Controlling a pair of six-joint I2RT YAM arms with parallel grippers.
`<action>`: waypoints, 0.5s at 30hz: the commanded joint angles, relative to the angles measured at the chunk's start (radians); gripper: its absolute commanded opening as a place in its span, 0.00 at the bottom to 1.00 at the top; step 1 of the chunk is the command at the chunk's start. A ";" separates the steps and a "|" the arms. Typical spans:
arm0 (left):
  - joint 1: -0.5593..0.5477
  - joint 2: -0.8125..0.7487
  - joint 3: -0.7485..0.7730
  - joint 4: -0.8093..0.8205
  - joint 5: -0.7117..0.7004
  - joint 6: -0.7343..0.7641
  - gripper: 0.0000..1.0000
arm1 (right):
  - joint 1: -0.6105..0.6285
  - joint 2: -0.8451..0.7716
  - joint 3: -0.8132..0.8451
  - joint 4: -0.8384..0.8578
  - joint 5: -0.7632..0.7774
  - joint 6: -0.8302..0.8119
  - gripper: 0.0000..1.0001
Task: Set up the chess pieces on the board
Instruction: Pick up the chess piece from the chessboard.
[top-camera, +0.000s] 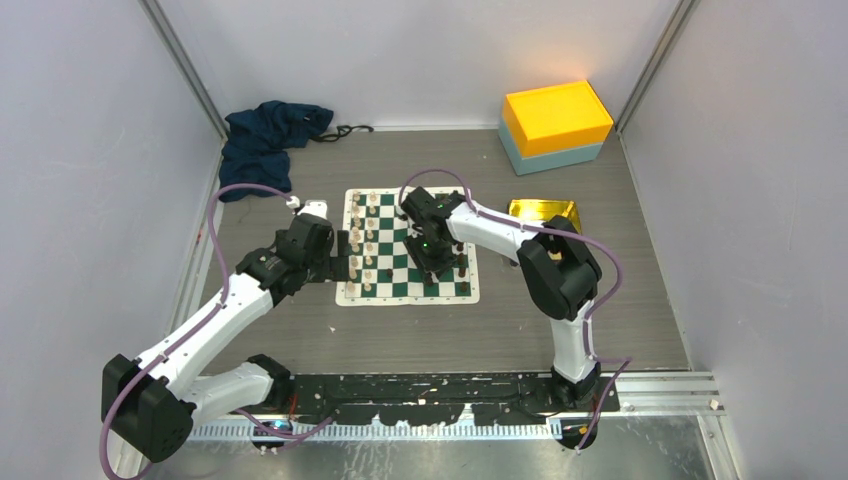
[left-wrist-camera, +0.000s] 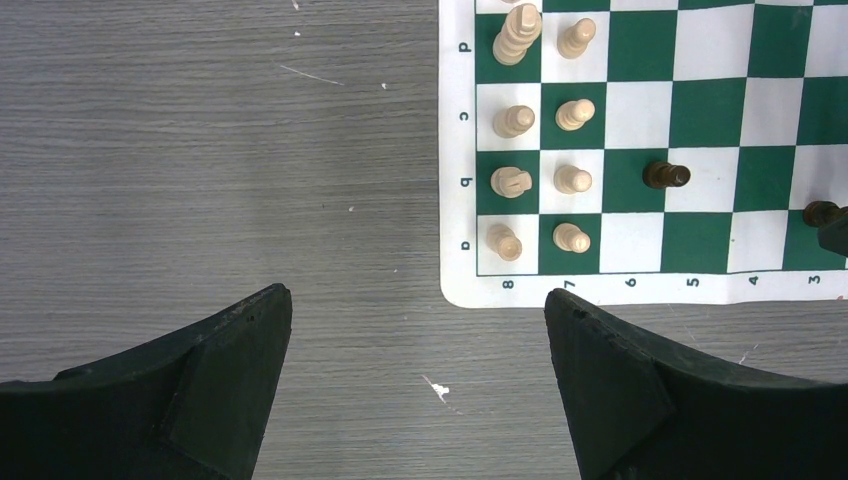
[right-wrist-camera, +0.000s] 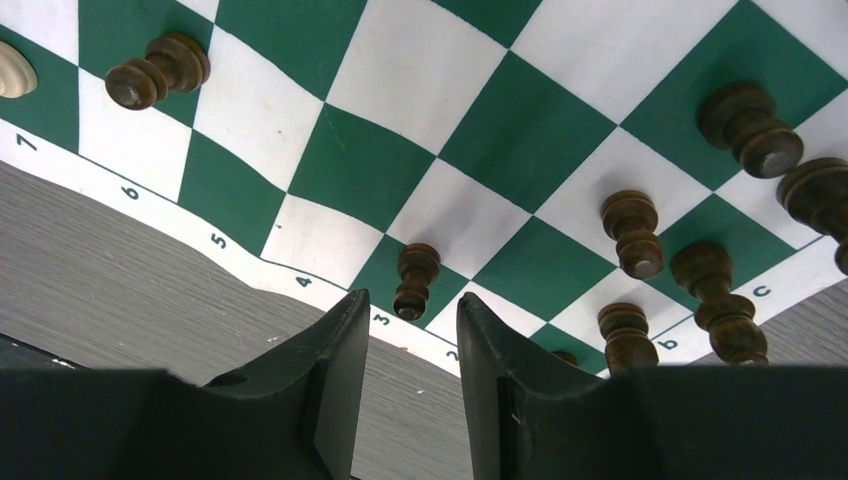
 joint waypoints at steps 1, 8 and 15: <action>0.006 -0.018 0.002 0.030 0.008 -0.011 0.98 | 0.007 0.002 0.001 0.030 -0.012 0.010 0.43; 0.006 -0.016 0.002 0.030 0.006 -0.008 0.98 | 0.006 0.017 0.009 0.032 -0.015 0.012 0.38; 0.006 -0.013 0.006 0.031 0.003 -0.005 0.98 | 0.007 0.022 0.018 0.029 -0.010 0.007 0.28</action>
